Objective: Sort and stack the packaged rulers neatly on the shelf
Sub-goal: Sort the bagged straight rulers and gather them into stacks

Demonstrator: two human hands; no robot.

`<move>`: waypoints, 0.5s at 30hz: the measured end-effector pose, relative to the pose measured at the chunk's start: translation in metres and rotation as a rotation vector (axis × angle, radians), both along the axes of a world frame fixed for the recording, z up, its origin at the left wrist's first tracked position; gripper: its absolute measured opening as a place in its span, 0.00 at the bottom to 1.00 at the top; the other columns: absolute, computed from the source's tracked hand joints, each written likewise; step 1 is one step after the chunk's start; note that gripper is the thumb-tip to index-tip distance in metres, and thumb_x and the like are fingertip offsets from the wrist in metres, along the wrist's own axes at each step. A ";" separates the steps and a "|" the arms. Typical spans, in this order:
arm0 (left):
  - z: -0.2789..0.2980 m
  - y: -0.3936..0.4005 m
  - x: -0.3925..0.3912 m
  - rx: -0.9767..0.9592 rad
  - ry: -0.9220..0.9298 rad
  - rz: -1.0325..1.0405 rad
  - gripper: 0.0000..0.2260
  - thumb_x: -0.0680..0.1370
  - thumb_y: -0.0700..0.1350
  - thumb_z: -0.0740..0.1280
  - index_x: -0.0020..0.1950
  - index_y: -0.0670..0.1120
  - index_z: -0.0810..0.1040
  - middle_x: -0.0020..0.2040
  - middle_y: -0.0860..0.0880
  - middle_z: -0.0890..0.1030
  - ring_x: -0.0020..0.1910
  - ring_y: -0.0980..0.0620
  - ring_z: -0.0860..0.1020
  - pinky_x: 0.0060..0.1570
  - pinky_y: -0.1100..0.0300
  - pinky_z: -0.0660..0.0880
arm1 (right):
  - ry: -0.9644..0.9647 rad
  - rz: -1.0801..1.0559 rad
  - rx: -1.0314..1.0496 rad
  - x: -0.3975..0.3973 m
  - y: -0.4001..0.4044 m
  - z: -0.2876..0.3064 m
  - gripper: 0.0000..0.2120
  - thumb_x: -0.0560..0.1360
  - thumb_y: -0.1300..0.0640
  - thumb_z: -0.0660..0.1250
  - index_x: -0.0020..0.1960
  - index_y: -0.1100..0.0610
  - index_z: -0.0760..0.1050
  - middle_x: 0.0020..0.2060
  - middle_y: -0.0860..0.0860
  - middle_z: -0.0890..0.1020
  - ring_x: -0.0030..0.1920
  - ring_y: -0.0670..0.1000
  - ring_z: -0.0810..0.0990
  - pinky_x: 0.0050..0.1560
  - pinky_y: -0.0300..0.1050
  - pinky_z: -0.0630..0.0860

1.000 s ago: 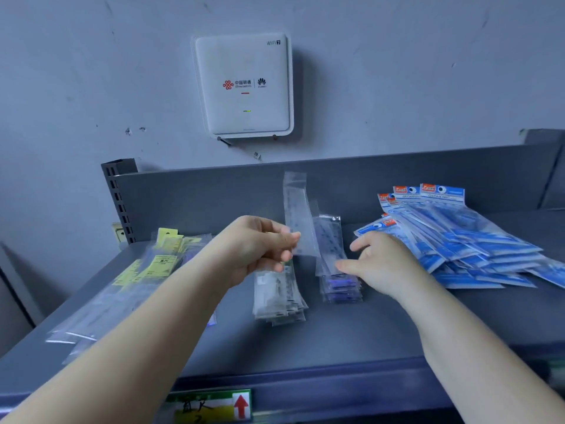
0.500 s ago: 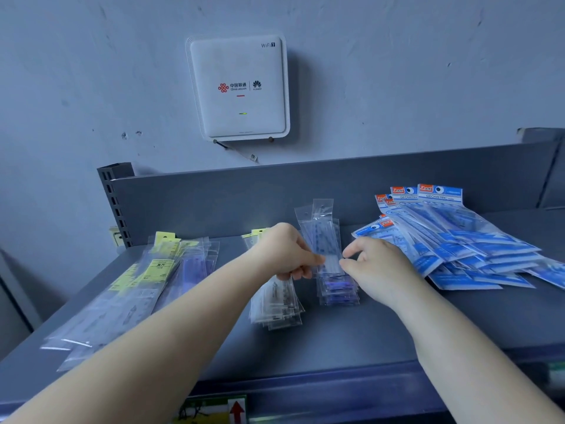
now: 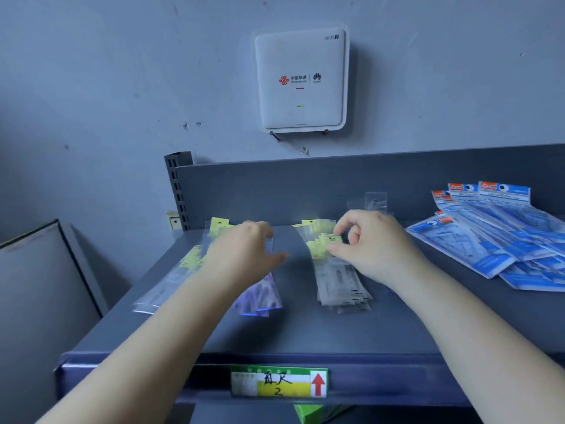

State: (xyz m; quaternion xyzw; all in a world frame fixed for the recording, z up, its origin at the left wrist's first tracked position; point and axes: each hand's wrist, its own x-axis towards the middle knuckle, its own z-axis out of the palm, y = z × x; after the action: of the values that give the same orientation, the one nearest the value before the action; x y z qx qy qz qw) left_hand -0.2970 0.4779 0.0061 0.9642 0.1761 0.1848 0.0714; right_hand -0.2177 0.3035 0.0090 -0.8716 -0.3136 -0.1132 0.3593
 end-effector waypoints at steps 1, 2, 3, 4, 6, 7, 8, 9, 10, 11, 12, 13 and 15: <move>-0.002 0.012 -0.010 -0.009 -0.004 0.033 0.20 0.74 0.57 0.67 0.62 0.50 0.74 0.57 0.50 0.77 0.55 0.48 0.76 0.51 0.58 0.72 | 0.011 0.029 -0.009 -0.005 0.010 0.000 0.07 0.70 0.51 0.71 0.44 0.50 0.73 0.32 0.42 0.68 0.42 0.48 0.70 0.36 0.40 0.65; -0.003 0.024 -0.020 -0.018 -0.008 0.064 0.20 0.74 0.57 0.67 0.62 0.50 0.74 0.58 0.51 0.77 0.55 0.48 0.76 0.51 0.58 0.72 | 0.022 0.057 -0.027 -0.009 0.020 -0.001 0.07 0.70 0.51 0.71 0.44 0.50 0.73 0.32 0.41 0.68 0.43 0.47 0.70 0.36 0.39 0.65; -0.005 0.036 -0.030 -0.031 -0.006 0.095 0.20 0.74 0.58 0.67 0.62 0.50 0.74 0.58 0.51 0.77 0.55 0.49 0.75 0.51 0.58 0.72 | 0.032 0.084 -0.053 -0.013 0.029 -0.002 0.08 0.71 0.50 0.70 0.44 0.50 0.72 0.32 0.41 0.69 0.45 0.47 0.70 0.37 0.39 0.67; -0.008 0.045 -0.039 -0.048 0.004 0.125 0.21 0.74 0.59 0.66 0.62 0.50 0.73 0.58 0.51 0.77 0.55 0.49 0.75 0.51 0.57 0.72 | 0.045 0.108 -0.083 -0.017 0.038 -0.003 0.08 0.71 0.49 0.70 0.45 0.50 0.72 0.33 0.41 0.69 0.48 0.47 0.71 0.41 0.40 0.68; -0.014 0.061 -0.052 -0.082 0.041 0.172 0.23 0.73 0.61 0.65 0.63 0.50 0.72 0.59 0.51 0.76 0.56 0.50 0.74 0.52 0.57 0.72 | 0.070 0.145 -0.147 -0.025 0.053 -0.004 0.09 0.72 0.49 0.69 0.46 0.50 0.71 0.35 0.42 0.70 0.50 0.47 0.72 0.45 0.42 0.70; -0.017 0.066 -0.057 -0.094 0.062 0.189 0.24 0.73 0.62 0.65 0.63 0.50 0.72 0.59 0.51 0.75 0.56 0.50 0.74 0.53 0.57 0.72 | 0.075 0.153 -0.173 -0.029 0.061 -0.005 0.09 0.72 0.49 0.69 0.47 0.50 0.72 0.36 0.43 0.70 0.49 0.47 0.72 0.43 0.41 0.70; -0.020 0.070 -0.060 -0.103 0.083 0.203 0.25 0.72 0.63 0.64 0.63 0.49 0.72 0.59 0.51 0.75 0.55 0.50 0.74 0.53 0.57 0.72 | 0.077 0.155 -0.197 -0.034 0.067 -0.005 0.09 0.72 0.49 0.69 0.48 0.51 0.72 0.36 0.43 0.69 0.47 0.47 0.71 0.39 0.40 0.69; -0.022 0.071 -0.063 -0.107 0.104 0.215 0.27 0.71 0.64 0.65 0.63 0.49 0.73 0.58 0.50 0.75 0.55 0.50 0.75 0.52 0.57 0.72 | 0.077 0.154 -0.219 -0.038 0.073 -0.006 0.10 0.73 0.49 0.69 0.50 0.52 0.73 0.36 0.42 0.69 0.45 0.47 0.71 0.36 0.38 0.67; -0.024 0.073 -0.064 -0.110 0.120 0.222 0.27 0.70 0.65 0.66 0.61 0.47 0.74 0.57 0.49 0.75 0.54 0.49 0.75 0.51 0.57 0.72 | 0.077 0.150 -0.248 -0.042 0.078 -0.006 0.12 0.73 0.49 0.69 0.52 0.53 0.74 0.36 0.42 0.70 0.45 0.48 0.71 0.35 0.37 0.66; -0.025 0.073 -0.065 -0.112 0.128 0.226 0.27 0.69 0.66 0.67 0.58 0.46 0.75 0.56 0.48 0.76 0.53 0.49 0.76 0.49 0.57 0.72 | 0.073 0.142 -0.291 -0.046 0.083 -0.007 0.14 0.73 0.48 0.68 0.53 0.55 0.75 0.38 0.43 0.72 0.46 0.48 0.72 0.37 0.39 0.68; -0.026 0.074 -0.065 -0.121 0.127 0.228 0.26 0.69 0.65 0.67 0.54 0.46 0.75 0.54 0.47 0.77 0.52 0.48 0.77 0.48 0.56 0.73 | 0.063 0.130 -0.350 -0.049 0.087 -0.007 0.17 0.73 0.46 0.68 0.55 0.57 0.75 0.42 0.45 0.75 0.48 0.50 0.74 0.41 0.42 0.71; -0.027 0.075 -0.066 -0.140 0.122 0.229 0.24 0.69 0.64 0.68 0.49 0.46 0.74 0.52 0.46 0.78 0.50 0.47 0.77 0.47 0.55 0.73 | 0.057 0.116 -0.412 -0.052 0.091 -0.009 0.19 0.73 0.45 0.67 0.56 0.58 0.75 0.47 0.48 0.77 0.51 0.51 0.75 0.45 0.44 0.72; -0.027 0.080 -0.066 -0.195 0.106 0.228 0.21 0.69 0.62 0.70 0.45 0.46 0.71 0.47 0.45 0.79 0.45 0.47 0.77 0.45 0.55 0.74 | 0.077 0.089 -0.517 -0.057 0.096 -0.010 0.21 0.73 0.44 0.67 0.56 0.59 0.74 0.52 0.51 0.77 0.52 0.52 0.75 0.45 0.44 0.71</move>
State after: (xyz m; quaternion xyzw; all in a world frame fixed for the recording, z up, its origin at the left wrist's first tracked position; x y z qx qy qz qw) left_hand -0.3633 0.5578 -0.0210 0.9349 0.3051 0.1225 0.1337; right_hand -0.2750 0.3998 -0.0009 -0.9235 -0.3561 0.0196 0.1409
